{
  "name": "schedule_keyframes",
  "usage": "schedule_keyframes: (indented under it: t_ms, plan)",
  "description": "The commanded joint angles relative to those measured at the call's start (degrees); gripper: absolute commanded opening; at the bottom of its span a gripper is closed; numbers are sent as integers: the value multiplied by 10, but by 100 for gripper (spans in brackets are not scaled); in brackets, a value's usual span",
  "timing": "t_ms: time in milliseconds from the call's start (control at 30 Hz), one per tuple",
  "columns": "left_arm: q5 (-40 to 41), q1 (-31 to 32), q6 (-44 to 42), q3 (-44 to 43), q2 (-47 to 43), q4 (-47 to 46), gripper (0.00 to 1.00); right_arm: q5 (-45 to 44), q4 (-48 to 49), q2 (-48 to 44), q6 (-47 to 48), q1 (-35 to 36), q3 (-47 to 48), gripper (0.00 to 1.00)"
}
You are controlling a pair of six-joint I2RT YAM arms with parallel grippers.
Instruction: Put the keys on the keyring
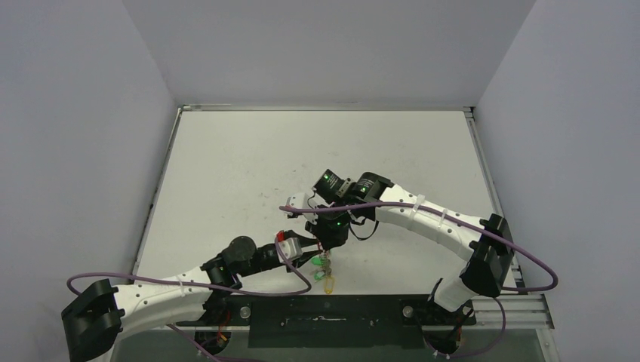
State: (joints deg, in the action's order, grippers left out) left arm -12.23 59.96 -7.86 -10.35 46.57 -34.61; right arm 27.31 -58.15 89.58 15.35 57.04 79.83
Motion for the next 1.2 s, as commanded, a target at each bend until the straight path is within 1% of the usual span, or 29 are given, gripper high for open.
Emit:
schedule_keyframes:
  t_ms: [0, 67, 167, 367, 467, 567, 667, 900, 1033, 1167]
  plan:
    - [-1, 2, 8, -23, 2, -42, 24, -2, 19, -2, -11, 4, 28, 0]
    - [-2, 2, 7, -25, 5, -37, 22, -3, 18, 0, -12, 6, 31, 0]
    - [0, 2, 2, -38, -4, 2, 24, -8, 17, 1, -13, 7, 33, 0]
    - [15, 2, -12, -46, -78, 98, 25, -16, 16, -1, -14, 6, 32, 0]
    - [10, 2, -13, -43, -109, 116, 25, -16, 17, -1, -15, 7, 33, 0]
    - [-3, 2, -15, -36, -120, 101, 25, -14, 18, -1, -15, 7, 35, 0]
    - [-12, 2, -19, -24, -112, 59, 25, -12, 18, -3, -16, 8, 35, 0]
    - [-25, 2, -21, -30, -37, 0, 26, -10, 18, -8, -17, 10, 32, 0]
    - [-30, 2, -19, -37, -5, 1, 24, -14, 17, -9, -18, 11, 33, 0]
    - [-23, 2, -17, -37, -10, 25, 23, -19, 12, -9, -19, 13, 36, 0]
